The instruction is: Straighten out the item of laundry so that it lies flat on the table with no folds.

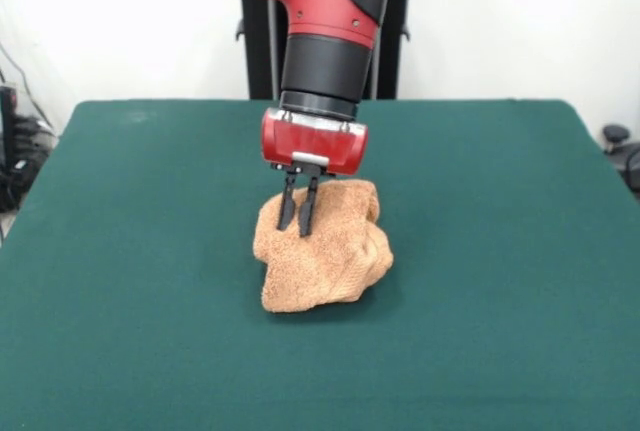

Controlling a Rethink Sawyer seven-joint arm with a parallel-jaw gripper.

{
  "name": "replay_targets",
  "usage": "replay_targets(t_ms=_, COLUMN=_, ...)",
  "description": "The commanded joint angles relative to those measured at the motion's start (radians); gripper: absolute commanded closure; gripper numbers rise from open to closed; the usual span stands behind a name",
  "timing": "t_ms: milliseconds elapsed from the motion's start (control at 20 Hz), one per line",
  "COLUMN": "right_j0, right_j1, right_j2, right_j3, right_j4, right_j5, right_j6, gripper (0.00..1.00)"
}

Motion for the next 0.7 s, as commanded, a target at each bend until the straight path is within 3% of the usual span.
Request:
replay_targets(t_ms=50, right_j0=0.01, right_j1=0.039, right_j2=0.096, right_j3=0.021, right_j4=0.052, right_j5=0.07, right_j6=0.25, gripper=1.0)
replay_targets(t_ms=300, right_j0=0.022, right_j1=0.027, right_j2=0.08, right_j3=0.039, right_j4=0.04, right_j5=0.056, right_j6=0.242, gripper=1.0)
replay_targets(t_ms=700, right_j0=0.03, right_j1=-0.143, right_j2=0.04, right_j3=0.084, right_j4=0.032, right_j5=0.175, right_j6=0.196, gripper=1.0)
